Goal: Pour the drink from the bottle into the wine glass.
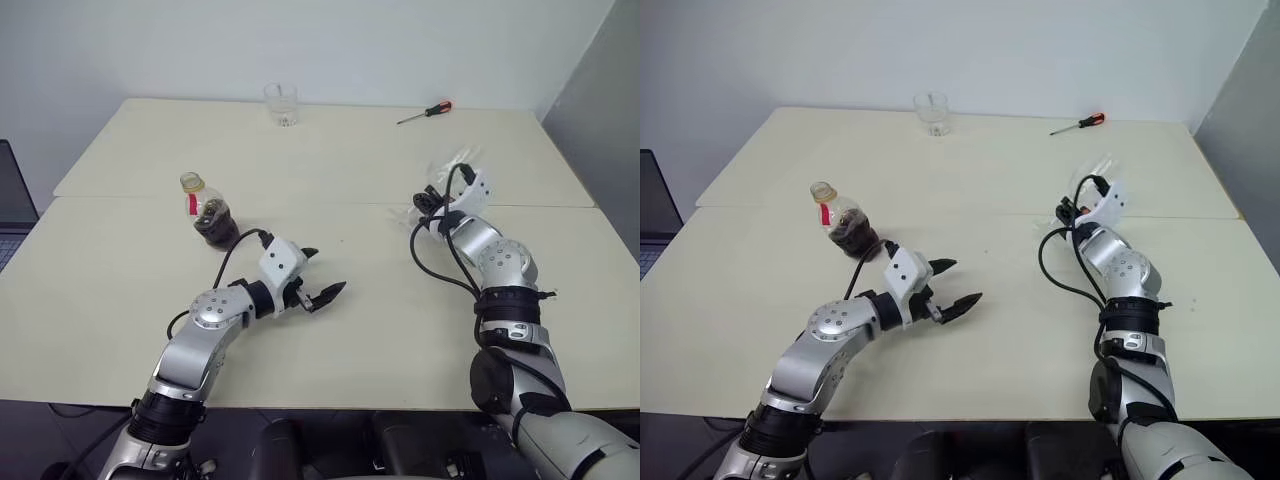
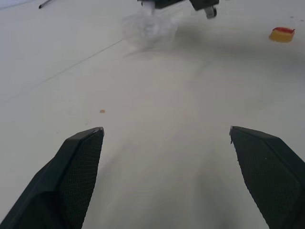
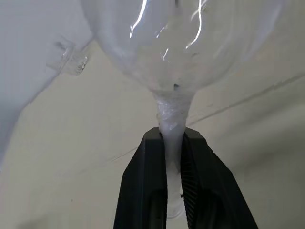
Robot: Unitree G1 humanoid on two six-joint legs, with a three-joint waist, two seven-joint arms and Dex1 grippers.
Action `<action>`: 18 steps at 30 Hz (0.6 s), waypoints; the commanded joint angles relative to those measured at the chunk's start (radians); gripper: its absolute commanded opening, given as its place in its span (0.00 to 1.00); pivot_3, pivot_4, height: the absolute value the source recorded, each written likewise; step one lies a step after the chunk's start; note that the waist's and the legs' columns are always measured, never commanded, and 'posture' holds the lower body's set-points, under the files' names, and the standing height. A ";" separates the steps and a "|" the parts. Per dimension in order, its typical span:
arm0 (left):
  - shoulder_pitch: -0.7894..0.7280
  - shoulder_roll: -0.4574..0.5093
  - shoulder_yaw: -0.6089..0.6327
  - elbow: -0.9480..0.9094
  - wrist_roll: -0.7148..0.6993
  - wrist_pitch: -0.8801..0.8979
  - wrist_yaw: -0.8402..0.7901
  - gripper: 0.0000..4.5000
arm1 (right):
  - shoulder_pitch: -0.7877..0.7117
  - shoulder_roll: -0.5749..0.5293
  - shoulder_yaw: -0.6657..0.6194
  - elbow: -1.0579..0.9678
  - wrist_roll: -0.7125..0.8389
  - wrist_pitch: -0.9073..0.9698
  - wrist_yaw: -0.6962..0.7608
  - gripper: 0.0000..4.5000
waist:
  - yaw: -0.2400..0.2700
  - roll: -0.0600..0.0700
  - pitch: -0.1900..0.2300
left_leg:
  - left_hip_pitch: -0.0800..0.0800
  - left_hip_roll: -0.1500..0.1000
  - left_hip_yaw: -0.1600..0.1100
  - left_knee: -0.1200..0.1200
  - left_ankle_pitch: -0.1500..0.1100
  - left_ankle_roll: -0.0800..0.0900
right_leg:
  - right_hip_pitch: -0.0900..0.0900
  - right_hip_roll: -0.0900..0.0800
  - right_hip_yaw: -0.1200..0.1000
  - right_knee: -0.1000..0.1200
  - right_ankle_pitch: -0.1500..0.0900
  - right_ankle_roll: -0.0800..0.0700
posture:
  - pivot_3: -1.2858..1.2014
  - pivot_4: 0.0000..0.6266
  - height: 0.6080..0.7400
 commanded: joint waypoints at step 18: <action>0.145 0.026 0.145 -0.161 -0.056 0.100 0.075 1.00 | 0.171 0.160 0.434 -0.140 -0.434 -0.411 0.269 0.03 | 0.000 0.000 0.000 | 0.000 0.000 -0.001 0.001 0.000 0.000 | -0.001 -0.002 0.000 0.001 0.000 -0.001 | 0.52 0.24 1.00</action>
